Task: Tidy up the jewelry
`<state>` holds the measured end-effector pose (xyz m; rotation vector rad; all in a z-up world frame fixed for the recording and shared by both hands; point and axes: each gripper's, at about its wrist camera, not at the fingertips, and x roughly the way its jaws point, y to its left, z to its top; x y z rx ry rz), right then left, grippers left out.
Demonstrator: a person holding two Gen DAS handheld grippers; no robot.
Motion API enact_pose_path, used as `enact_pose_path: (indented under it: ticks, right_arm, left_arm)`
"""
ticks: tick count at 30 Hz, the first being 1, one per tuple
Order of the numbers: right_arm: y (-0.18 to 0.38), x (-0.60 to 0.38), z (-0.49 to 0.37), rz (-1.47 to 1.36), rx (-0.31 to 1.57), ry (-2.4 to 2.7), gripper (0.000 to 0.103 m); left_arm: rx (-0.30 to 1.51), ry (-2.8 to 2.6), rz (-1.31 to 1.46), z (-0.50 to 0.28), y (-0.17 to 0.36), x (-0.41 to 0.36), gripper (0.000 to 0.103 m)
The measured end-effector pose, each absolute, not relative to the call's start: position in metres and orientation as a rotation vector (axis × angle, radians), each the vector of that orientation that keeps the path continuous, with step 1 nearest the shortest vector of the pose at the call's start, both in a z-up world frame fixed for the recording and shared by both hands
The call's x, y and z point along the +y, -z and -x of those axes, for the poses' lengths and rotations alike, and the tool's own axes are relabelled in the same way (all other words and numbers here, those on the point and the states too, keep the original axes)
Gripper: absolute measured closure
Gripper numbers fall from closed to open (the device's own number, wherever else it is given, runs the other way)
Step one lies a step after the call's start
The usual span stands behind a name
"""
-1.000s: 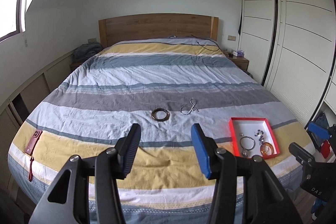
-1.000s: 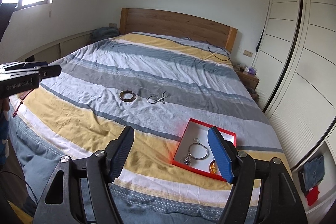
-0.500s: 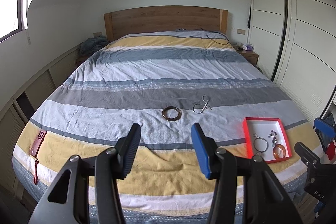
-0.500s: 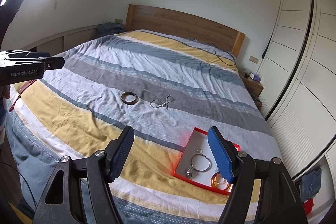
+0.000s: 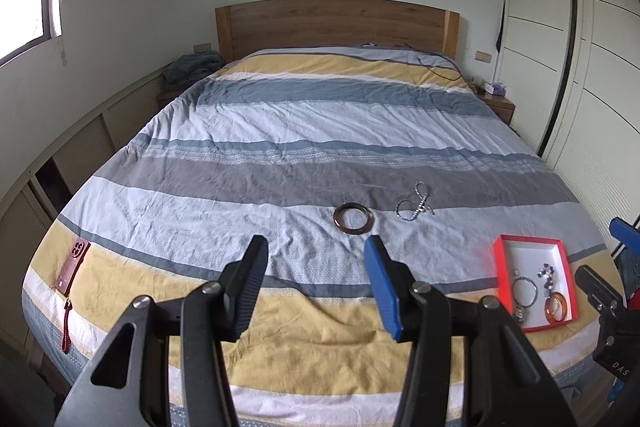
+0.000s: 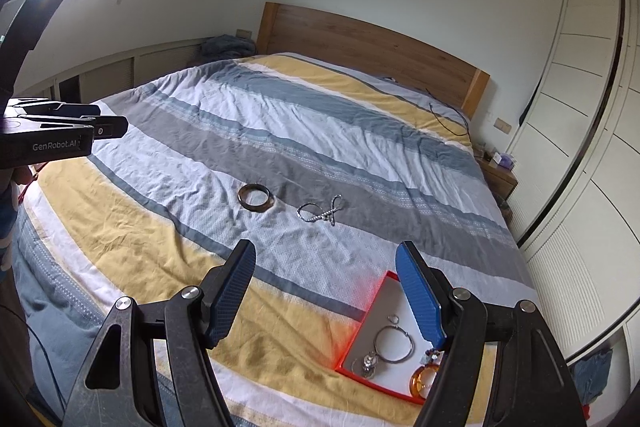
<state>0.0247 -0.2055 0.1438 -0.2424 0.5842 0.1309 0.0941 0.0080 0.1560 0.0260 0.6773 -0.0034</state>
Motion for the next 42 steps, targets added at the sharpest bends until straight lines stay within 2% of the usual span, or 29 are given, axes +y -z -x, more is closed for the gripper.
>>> enact_pose_path:
  ticks: [6, 13, 20, 33, 42]
  right_arm:
    - [-0.138, -0.208, -0.065, 0.22, 0.591, -0.15, 0.031]
    - [-0.116, -0.23, -0.126, 0.067, 0.574, -0.169, 0.031]
    - [-0.063, -0.246, -0.196, -0.094, 0.618, -0.141, 0.031]
    - [0.053, -0.224, -0.313, -0.179, 0.716, -0.103, 0.029]
    - [0.106, -0.221, -0.368, -0.202, 0.756, -0.075, 0.029]
  left_arm:
    - [0.688, -0.02, -0.007, -0.133, -0.141, 0.013, 0.055]
    - [0.737, -0.007, 0.025, -0.188, -0.103, 0.014, 0.055]
    - [0.784, 0.02, 0.054, -0.244, -0.053, 0.009, 0.055]
    - [0.836, 0.046, 0.109, -0.335, 0.05, 0.001, 0.055]
    - [0.92, 0.06, 0.101, -0.369, 0.112, -0.007, 0.055]
